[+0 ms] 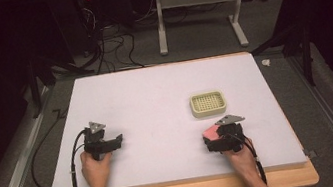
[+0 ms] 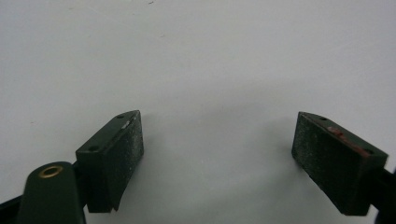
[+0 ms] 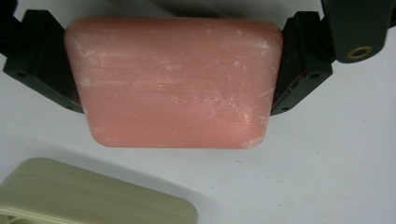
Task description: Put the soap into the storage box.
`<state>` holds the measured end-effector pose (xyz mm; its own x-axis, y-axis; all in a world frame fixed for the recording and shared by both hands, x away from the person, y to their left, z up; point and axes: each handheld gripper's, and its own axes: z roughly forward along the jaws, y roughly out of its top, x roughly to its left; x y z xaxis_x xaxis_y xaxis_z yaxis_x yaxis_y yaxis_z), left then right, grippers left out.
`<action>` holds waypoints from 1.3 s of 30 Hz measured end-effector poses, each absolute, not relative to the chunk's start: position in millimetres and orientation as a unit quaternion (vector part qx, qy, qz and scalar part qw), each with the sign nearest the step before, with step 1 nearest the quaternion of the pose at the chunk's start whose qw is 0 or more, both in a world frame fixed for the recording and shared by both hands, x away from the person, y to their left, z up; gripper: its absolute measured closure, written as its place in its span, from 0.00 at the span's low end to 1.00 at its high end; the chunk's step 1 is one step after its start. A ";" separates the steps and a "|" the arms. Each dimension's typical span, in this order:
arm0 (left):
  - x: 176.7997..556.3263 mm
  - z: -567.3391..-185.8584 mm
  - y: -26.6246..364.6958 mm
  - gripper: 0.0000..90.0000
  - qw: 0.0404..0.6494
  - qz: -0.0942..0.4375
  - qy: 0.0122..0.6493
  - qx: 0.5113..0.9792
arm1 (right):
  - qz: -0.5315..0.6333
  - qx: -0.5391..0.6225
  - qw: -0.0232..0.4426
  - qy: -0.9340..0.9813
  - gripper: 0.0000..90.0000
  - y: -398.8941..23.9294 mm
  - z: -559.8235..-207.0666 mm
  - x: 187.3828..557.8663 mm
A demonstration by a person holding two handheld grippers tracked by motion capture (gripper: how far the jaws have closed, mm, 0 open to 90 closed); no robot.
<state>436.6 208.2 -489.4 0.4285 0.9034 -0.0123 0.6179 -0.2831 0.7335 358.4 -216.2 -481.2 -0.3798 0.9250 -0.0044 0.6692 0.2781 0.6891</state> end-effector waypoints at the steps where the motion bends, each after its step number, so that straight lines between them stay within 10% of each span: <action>1: 436.6 -489.4 208.2 0.19 0.341 0.209 0.492 0.773 | 0.308 0.515 0.208 0.773 0.15 -216.0 -481.1 358.3; 39: 436.6 -489.4 208.2 0.19 0.341 0.209 0.492 0.773 | 0.368 0.515 0.206 0.746 0.15 -246.0 -427.2 373.3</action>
<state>436.6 208.2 -489.4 0.4287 0.9034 -0.0123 0.6178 -0.2831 0.7336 373.3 -246.0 -427.2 -0.3852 0.9201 0.0716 0.6169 0.1990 0.7615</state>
